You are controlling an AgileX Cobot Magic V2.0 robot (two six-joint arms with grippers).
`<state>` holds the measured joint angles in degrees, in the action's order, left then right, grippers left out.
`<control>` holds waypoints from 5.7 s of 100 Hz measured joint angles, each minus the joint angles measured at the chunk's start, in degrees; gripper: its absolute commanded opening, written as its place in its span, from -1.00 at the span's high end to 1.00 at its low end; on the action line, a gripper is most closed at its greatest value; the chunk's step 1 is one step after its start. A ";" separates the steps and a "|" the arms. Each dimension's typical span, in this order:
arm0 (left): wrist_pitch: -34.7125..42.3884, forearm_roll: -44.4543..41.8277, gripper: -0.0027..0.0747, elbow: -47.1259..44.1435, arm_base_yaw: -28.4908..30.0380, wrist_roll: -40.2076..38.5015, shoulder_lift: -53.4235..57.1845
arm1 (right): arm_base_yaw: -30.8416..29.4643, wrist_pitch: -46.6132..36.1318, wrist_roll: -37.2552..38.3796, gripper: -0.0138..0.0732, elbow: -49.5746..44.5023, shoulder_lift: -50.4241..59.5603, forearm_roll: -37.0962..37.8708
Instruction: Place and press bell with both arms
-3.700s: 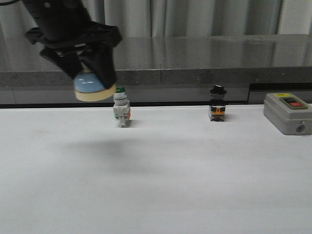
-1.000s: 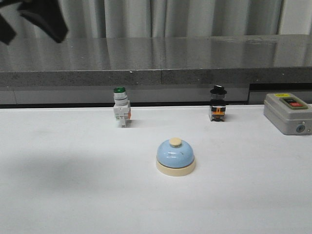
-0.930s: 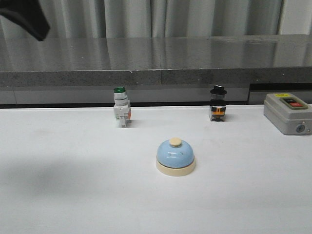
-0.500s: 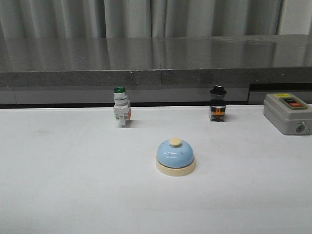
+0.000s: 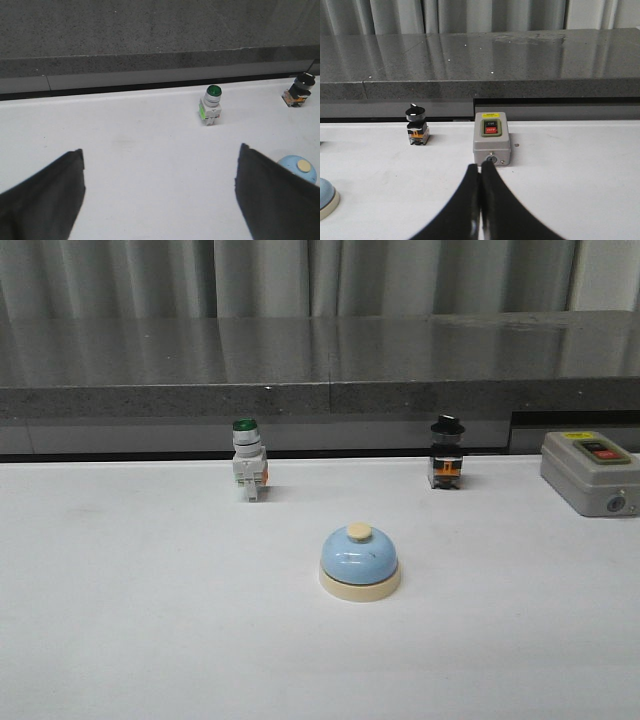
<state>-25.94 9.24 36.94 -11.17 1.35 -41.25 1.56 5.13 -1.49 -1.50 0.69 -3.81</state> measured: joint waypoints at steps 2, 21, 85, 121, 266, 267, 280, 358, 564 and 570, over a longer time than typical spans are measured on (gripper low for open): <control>0.00 0.00 0.01 0.00 0.00 0.00 0.00 | 0.00 0.00 0.00 0.84 0.00 0.00 0.00; 0.00 0.00 0.84 0.00 0.00 0.00 0.00 | 0.00 0.00 0.00 0.84 0.00 0.00 0.00; 0.00 0.00 0.98 0.00 0.00 0.00 0.00 | 0.00 0.00 0.00 0.84 0.00 0.00 0.00; 4.84 -2.26 0.98 -5.55 0.00 0.00 5.32 | 0.00 0.00 0.00 0.84 0.00 0.00 0.00; 19.08 -7.26 0.98 -37.02 2.92 -0.36 41.55 | 0.00 0.00 0.00 0.84 0.00 0.00 0.00; 19.08 -7.26 0.98 -37.02 2.92 -0.36 41.55 | 0.00 0.00 0.00 0.84 0.00 0.00 0.00; 19.08 -7.26 0.98 -37.02 2.92 -0.36 41.55 | 0.00 0.00 0.00 0.84 0.00 0.00 0.00; 19.08 -7.26 0.98 -37.02 2.92 -0.36 41.55 | 0.00 -3.75 0.00 0.84 0.79 0.00 0.00; 19.08 -7.26 0.98 -37.02 2.92 -0.36 41.55 | 24.25 37.08 -2.59 0.82 69.54 -94.66 -9.85; 19.08 -7.26 0.98 -37.02 2.92 -0.36 41.55 | 25.25 36.99 -2.59 0.82 71.08 -97.15 -9.84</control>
<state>-6.86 1.98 -0.08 -8.25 0.99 0.30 26.80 42.12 -4.08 69.58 -96.46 -13.65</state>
